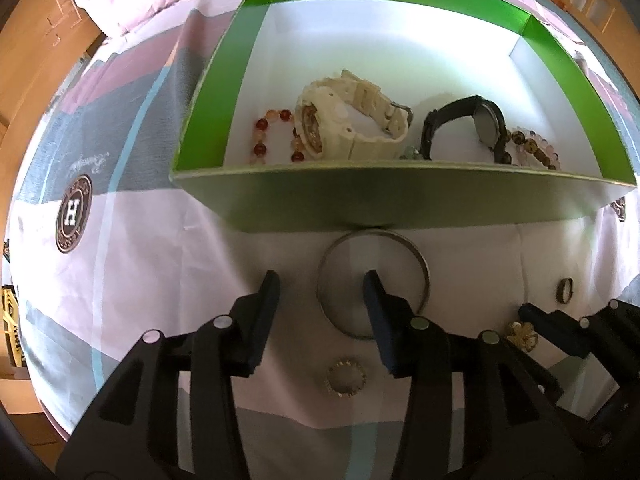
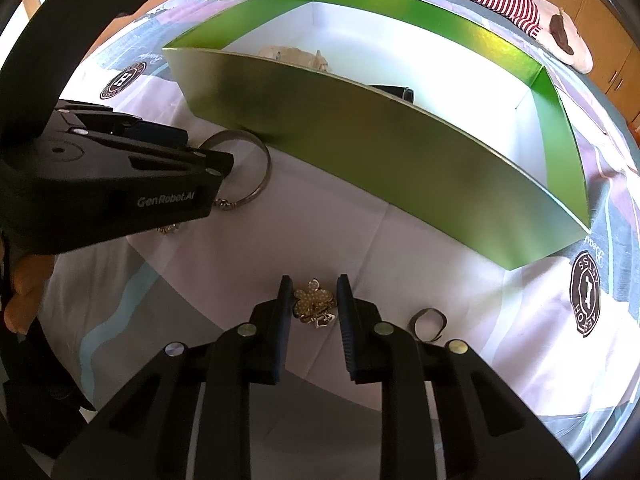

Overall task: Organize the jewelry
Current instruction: 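Grasp the silver bangle with the left gripper while the right gripper grasps the gold flower brooch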

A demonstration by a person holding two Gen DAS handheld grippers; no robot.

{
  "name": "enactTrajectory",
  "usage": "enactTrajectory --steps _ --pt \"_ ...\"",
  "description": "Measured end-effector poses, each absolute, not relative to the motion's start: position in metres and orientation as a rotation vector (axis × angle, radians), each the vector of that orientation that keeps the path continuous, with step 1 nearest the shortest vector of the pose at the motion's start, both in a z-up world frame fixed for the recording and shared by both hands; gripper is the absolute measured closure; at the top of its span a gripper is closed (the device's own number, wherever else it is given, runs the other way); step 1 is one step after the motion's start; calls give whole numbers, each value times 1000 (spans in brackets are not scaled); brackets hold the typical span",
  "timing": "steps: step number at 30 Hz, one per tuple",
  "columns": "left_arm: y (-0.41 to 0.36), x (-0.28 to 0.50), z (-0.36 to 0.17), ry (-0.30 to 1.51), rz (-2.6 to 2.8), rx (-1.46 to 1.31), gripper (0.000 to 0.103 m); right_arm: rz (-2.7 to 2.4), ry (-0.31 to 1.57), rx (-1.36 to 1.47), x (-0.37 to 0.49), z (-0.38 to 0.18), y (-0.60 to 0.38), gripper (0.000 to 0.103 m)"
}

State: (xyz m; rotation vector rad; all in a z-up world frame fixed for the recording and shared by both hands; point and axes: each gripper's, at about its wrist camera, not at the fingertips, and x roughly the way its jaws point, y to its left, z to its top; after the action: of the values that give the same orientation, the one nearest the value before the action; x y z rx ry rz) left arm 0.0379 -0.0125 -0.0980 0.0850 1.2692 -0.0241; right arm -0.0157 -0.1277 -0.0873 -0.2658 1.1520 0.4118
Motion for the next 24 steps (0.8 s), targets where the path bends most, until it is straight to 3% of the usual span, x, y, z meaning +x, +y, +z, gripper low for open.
enactTrajectory --steps 2,4,5,8,17,24 --pt "-12 36 -99 1288 -47 61 54 412 1152 -267 -16 -87 -128 81" --pt "-13 34 -99 1290 -53 63 58 411 1152 -269 -16 -88 -127 81" --pt "-13 34 -99 1292 -65 56 71 410 1151 -270 -16 -88 -127 81" --pt "-14 32 -97 1287 -90 57 91 410 1151 -270 -16 -88 -126 81" --pt "-10 35 -93 1297 -121 21 97 401 1141 -253 -16 -87 -128 81" --pt "34 47 -79 1322 -197 -210 100 366 1111 -189 -11 -75 -139 81"
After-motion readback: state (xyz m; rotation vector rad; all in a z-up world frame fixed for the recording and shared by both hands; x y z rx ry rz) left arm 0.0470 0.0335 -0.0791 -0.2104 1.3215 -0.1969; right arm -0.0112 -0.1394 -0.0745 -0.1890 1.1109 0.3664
